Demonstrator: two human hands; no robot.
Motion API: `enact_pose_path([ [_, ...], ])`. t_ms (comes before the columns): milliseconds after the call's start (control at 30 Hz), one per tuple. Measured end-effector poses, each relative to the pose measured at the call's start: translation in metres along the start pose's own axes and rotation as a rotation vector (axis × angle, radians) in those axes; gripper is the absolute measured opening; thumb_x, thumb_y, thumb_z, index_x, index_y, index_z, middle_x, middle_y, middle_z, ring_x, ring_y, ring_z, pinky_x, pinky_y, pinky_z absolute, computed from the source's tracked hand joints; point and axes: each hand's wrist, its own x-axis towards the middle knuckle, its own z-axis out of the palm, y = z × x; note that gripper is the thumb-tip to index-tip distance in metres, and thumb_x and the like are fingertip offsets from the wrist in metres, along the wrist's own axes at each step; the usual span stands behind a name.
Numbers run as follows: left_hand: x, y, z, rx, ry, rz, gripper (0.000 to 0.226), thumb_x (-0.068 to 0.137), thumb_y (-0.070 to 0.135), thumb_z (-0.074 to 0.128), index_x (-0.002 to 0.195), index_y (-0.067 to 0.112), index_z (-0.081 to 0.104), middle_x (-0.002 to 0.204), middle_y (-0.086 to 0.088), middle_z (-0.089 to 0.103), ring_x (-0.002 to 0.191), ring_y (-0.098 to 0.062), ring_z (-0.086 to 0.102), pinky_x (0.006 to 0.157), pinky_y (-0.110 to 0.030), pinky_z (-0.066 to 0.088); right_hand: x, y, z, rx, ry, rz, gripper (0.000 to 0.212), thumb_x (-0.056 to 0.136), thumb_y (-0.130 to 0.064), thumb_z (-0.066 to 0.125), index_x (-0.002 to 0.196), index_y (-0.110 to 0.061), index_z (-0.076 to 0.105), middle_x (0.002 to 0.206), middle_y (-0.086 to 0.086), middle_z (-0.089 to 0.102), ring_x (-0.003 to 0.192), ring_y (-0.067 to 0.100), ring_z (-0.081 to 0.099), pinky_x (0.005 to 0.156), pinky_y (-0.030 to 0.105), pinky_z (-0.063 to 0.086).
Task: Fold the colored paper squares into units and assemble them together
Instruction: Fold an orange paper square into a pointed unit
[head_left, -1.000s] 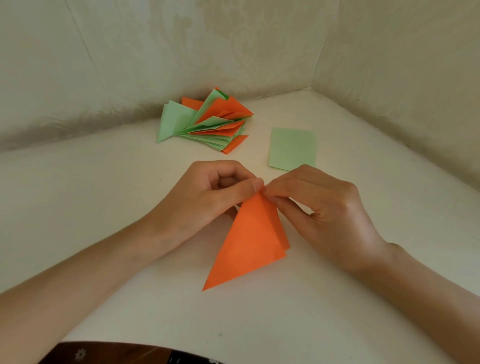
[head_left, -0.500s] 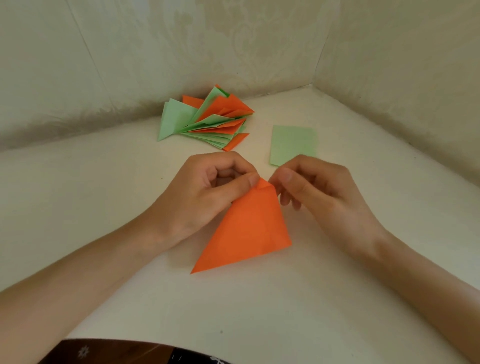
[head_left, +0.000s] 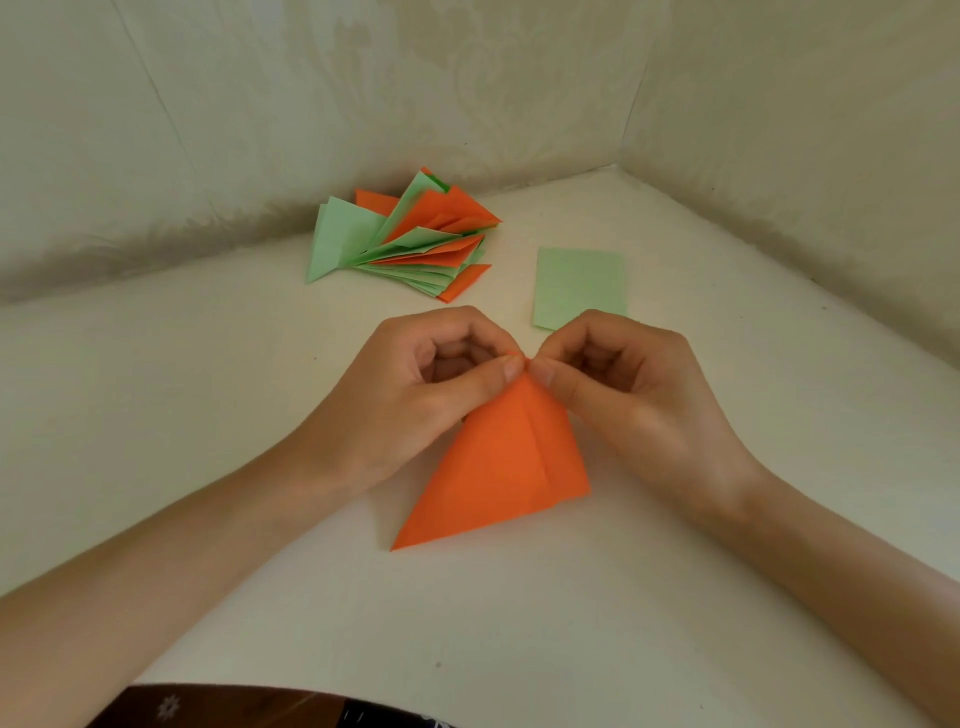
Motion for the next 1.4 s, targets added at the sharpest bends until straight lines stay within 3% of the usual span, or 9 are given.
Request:
enact_pose_path([
  [267,0.001,0.004,-0.002,-0.063,-0.039,-0.135,0.009,0.085,0.001,0.062,0.077,0.005,0.064,0.061,-0.008,0.065,0.053,-0.013,0.059,0.051,-0.018,0.047,-0.001,0.0,0.002,-0.052,0.0,0.035,0.003,0.082,-0.022,0.058,0.081,-0.021,0.061,0.074,-0.003,0.064,0.068,0.008,0.055,0.063,0.02,0.043],
  [400,0.003,0.006,-0.002,-0.118,0.047,-0.162,0.005,0.084,0.004,0.062,0.081,0.007,0.064,0.065,-0.01,0.069,0.058,-0.015,0.065,0.058,-0.022,0.054,0.0,-0.005,-0.001,0.072,-0.053,0.133,0.019,0.089,-0.034,0.052,0.102,-0.021,0.056,0.078,0.023,0.059,0.063,0.018,0.048,0.055,0.025,0.038],
  [467,0.003,0.006,-0.003,-0.133,0.081,-0.169,0.003,0.085,0.005,0.062,0.083,0.008,0.063,0.067,-0.009,0.07,0.062,-0.016,0.066,0.062,-0.025,0.056,0.0,-0.006,-0.003,0.102,-0.054,0.19,0.032,0.083,-0.044,0.059,0.106,-0.022,0.055,0.073,0.015,0.062,0.064,0.015,0.053,0.057,0.026,0.042],
  [600,0.004,0.004,-0.002,-0.173,0.122,-0.185,0.006,0.087,0.0,0.058,0.083,0.004,0.057,0.067,-0.009,0.069,0.062,-0.013,0.066,0.06,-0.02,0.053,0.003,-0.004,-0.004,0.095,0.0,0.243,0.015,0.084,-0.015,0.068,0.094,-0.02,0.058,0.074,0.008,0.07,0.064,0.015,0.062,0.061,0.031,0.048],
  [700,0.004,0.002,-0.005,-0.165,0.138,-0.212,0.011,0.085,-0.003,0.058,0.079,0.005,0.057,0.064,-0.006,0.068,0.061,-0.012,0.066,0.058,-0.02,0.053,0.005,-0.005,-0.007,0.129,0.09,0.246,0.015,0.081,-0.003,0.068,0.082,-0.016,0.061,0.064,0.002,0.066,0.056,0.01,0.058,0.054,0.021,0.045],
  [933,0.005,0.006,-0.016,-0.228,-0.041,-0.292,0.016,0.07,0.009,0.064,0.086,0.009,0.059,0.067,-0.009,0.07,0.062,-0.015,0.068,0.055,-0.02,0.053,0.005,-0.011,-0.014,0.126,0.033,0.163,0.015,0.078,-0.001,0.068,0.076,-0.016,0.066,0.067,-0.002,0.061,0.061,0.007,0.053,0.054,0.014,0.041],
  [1067,0.006,0.005,-0.016,-0.254,0.024,-0.248,0.016,0.068,0.011,0.064,0.085,0.011,0.063,0.07,-0.01,0.07,0.065,-0.015,0.069,0.055,-0.02,0.053,0.005,-0.008,-0.015,0.184,0.023,0.135,0.017,0.082,0.001,0.062,0.084,-0.015,0.066,0.067,-0.007,0.063,0.061,0.006,0.054,0.056,0.015,0.043],
  [1267,0.006,0.005,-0.02,-0.317,0.076,-0.215,0.015,0.069,0.01,0.061,0.082,0.011,0.068,0.074,-0.008,0.072,0.07,-0.015,0.07,0.058,-0.019,0.054,0.006,-0.002,-0.021,0.241,-0.004,0.104,0.031,0.083,0.005,0.058,0.087,-0.021,0.076,0.089,-0.003,0.072,0.087,0.013,0.064,0.077,0.028,0.051],
  [1400,0.006,0.004,-0.02,-0.317,0.075,-0.211,0.022,0.077,0.001,0.057,0.073,0.013,0.075,0.076,-0.007,0.072,0.074,-0.014,0.071,0.061,-0.019,0.055,0.006,0.001,-0.02,0.199,-0.011,0.036,0.034,0.074,0.002,0.052,0.091,-0.018,0.075,0.091,-0.006,0.071,0.089,0.007,0.064,0.077,0.018,0.048],
])
